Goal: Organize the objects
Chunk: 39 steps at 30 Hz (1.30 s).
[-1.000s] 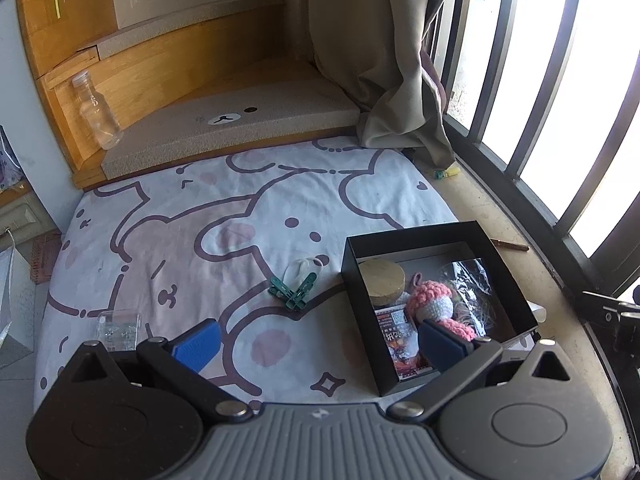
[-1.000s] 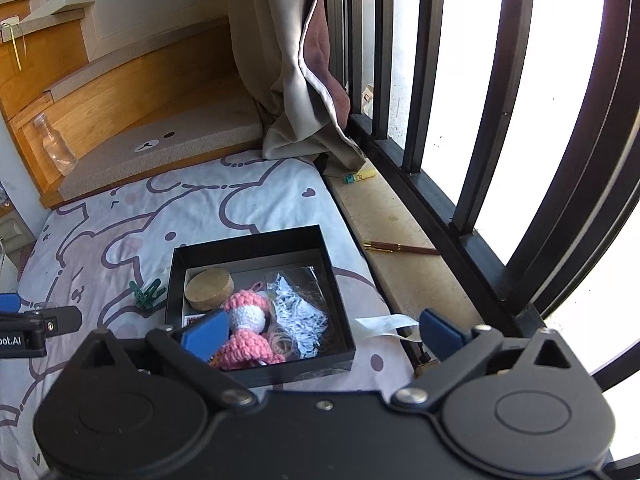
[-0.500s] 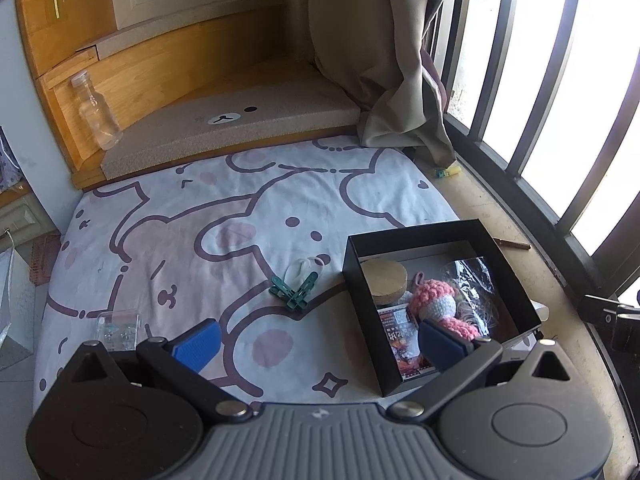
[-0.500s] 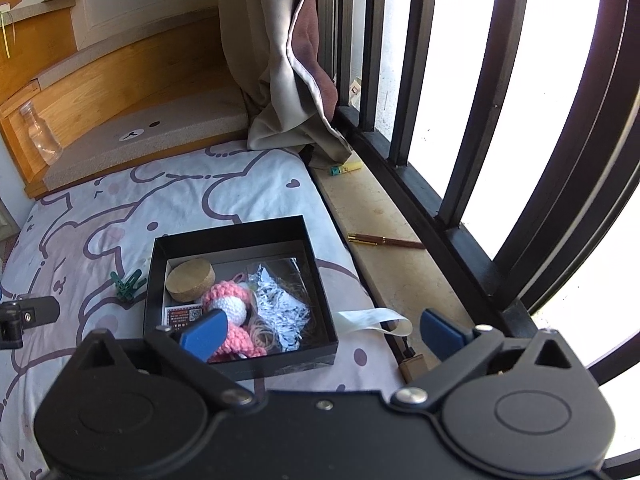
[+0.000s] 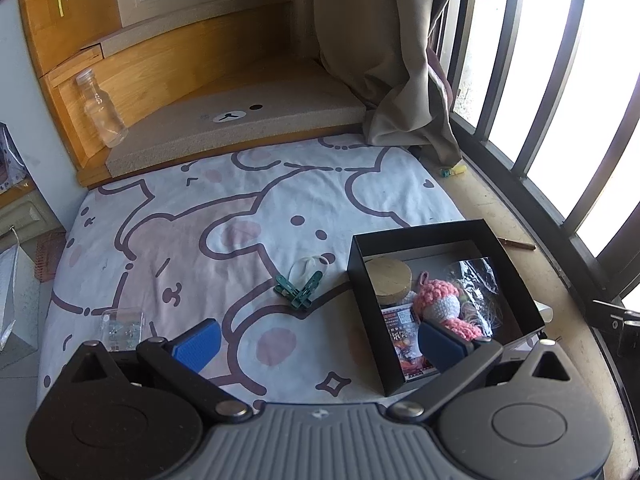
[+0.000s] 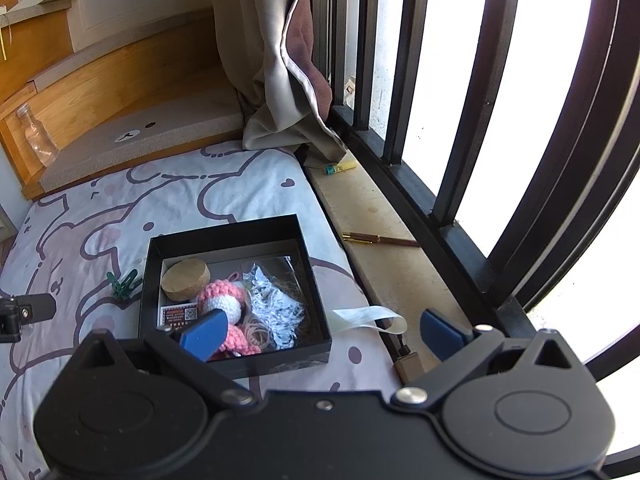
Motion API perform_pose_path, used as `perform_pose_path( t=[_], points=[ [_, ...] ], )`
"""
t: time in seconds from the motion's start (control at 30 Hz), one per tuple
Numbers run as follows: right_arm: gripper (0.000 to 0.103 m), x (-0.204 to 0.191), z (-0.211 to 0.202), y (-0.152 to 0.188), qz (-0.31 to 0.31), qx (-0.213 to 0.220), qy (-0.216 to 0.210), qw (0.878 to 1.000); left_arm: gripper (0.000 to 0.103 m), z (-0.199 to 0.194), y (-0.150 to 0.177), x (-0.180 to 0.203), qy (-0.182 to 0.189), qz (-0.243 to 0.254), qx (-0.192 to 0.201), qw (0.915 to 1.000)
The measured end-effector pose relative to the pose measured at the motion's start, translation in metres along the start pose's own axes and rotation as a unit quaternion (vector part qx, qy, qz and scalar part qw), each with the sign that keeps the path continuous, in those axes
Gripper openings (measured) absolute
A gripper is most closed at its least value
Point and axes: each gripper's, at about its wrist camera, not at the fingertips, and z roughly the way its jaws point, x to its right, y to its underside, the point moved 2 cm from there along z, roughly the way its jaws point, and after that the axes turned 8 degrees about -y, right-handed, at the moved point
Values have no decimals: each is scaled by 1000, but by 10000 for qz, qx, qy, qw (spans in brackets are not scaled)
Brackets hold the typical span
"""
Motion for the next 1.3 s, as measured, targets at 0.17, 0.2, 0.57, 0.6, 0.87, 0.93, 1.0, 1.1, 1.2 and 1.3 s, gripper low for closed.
perform_pose_path(
  t=[0.17, 0.2, 0.57, 0.6, 0.87, 0.93, 1.0, 1.1, 1.2, 1.3],
  points=[
    [103, -5, 4, -1, 46, -27, -11, 10000, 103, 2, 1, -9, -183, -17, -15, 9998],
    [103, -7, 5, -2, 42, -27, -33, 10000, 103, 2, 1, -12, -208, -42, -31, 9998],
    [103, -52, 21, -11, -149, -57, -401, 9991, 103, 5, 6, -70, -542, -558, -21, 9970],
    [103, -56, 22, -12, -172, -55, -435, 9989, 103, 4, 7, -76, -568, -611, -12, 9965],
    [103, -90, 27, -15, -381, -45, -659, 9971, 103, 1, 12, -107, -710, -882, 23, 9936],
    [103, -97, 28, -16, -429, -23, -740, 9963, 103, 0, 14, -113, -753, -890, 31, 9932],
    [103, -106, 29, -18, -456, -3, -836, 9955, 103, -1, 16, -118, -840, -887, 38, 9925],
    [103, -122, 32, -21, -590, 12, -1028, 9929, 103, -4, 18, -128, -989, -917, 60, 9909],
    [103, -141, 41, -21, -729, -56, -1096, 9913, 103, -8, 23, -140, -1050, -989, 67, 9895],
    [103, -160, 50, -19, -850, -153, -1213, 9888, 103, -11, 29, -155, -1219, -1055, 41, 9869]
  ],
)
